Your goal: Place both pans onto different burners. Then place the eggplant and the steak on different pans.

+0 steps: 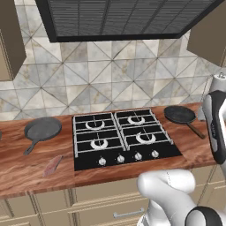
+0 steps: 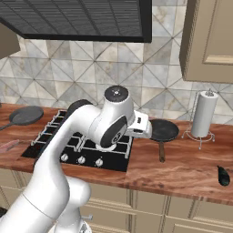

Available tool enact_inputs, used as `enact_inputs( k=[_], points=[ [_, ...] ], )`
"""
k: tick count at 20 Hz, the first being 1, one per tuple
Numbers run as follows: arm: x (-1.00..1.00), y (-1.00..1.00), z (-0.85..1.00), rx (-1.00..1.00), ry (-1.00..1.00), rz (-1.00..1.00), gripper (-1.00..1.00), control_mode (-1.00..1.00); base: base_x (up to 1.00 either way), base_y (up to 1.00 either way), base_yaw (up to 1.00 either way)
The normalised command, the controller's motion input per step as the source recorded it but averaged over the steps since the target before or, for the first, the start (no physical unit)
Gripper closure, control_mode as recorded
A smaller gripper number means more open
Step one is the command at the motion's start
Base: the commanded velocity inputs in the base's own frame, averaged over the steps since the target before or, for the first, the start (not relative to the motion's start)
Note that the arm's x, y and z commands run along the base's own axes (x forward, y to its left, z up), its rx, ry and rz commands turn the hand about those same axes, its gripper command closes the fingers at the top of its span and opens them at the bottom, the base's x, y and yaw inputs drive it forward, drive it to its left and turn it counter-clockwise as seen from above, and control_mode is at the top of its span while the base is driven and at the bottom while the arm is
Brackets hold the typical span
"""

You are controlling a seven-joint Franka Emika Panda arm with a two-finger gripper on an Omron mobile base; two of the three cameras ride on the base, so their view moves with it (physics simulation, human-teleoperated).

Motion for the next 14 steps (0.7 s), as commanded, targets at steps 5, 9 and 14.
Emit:
enact_inputs(
  k=[5,9,14],
  points=[
    [0.01,-0.36,-0.14,0.0,0.0,0.0,-1.0,-1.0,0.0,0.0,0.0],
    [0.05,-0.29,-0.22,0.0,0.0,0.0,-1.0,-1.0,0.0,0.0,0.0],
    [0.07,-0.21,-0.26,0.0,0.0,0.0,-1.0,-1.0,0.0,0.0,0.0]
  ],
)
